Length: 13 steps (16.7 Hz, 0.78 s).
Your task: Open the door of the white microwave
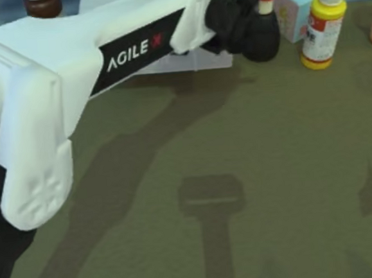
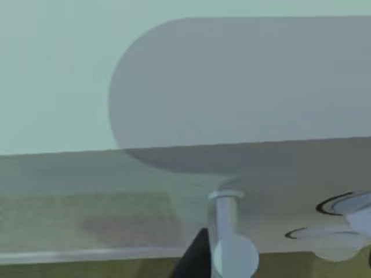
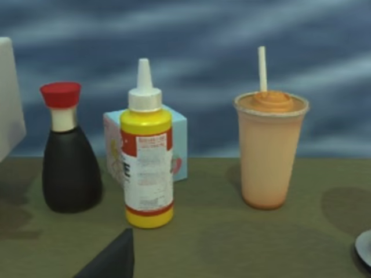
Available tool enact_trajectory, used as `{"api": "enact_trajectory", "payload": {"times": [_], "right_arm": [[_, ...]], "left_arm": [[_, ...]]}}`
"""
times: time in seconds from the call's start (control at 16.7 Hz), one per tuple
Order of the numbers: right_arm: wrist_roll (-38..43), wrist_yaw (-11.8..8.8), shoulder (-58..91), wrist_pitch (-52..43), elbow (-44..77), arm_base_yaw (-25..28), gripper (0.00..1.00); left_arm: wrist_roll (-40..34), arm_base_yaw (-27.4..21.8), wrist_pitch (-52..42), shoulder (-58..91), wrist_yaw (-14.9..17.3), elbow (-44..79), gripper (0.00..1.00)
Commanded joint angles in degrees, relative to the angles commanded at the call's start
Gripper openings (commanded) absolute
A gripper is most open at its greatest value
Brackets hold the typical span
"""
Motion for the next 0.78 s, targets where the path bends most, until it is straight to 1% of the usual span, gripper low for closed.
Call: {"api": "enact_trajectory", "payload": {"times": [0.18, 0.36, 0.54, 0.78], "right_arm": [[0.00, 0.00, 0.00, 0.00, 0.00, 0.00, 1.00], [0.00, 0.00, 0.00, 0.00, 0.00, 0.00, 1.00], [0.00, 0.00, 0.00, 0.00, 0.00, 0.00, 1.00], [0.00, 0.00, 0.00, 0.00, 0.00, 0.00, 1.00]], "left_arm": [[-2.87, 1.28, -13.91, 2.47, 3.58, 9.41, 0.00], [-5.10, 2.43, -23.91, 4.21, 6.57, 16.54, 0.00], [-6.25, 3.06, -28.45, 5.16, 8.19, 20.22, 0.00], [-6.32, 3.10, -28.72, 5.22, 8.29, 20.45, 0.00]]}}
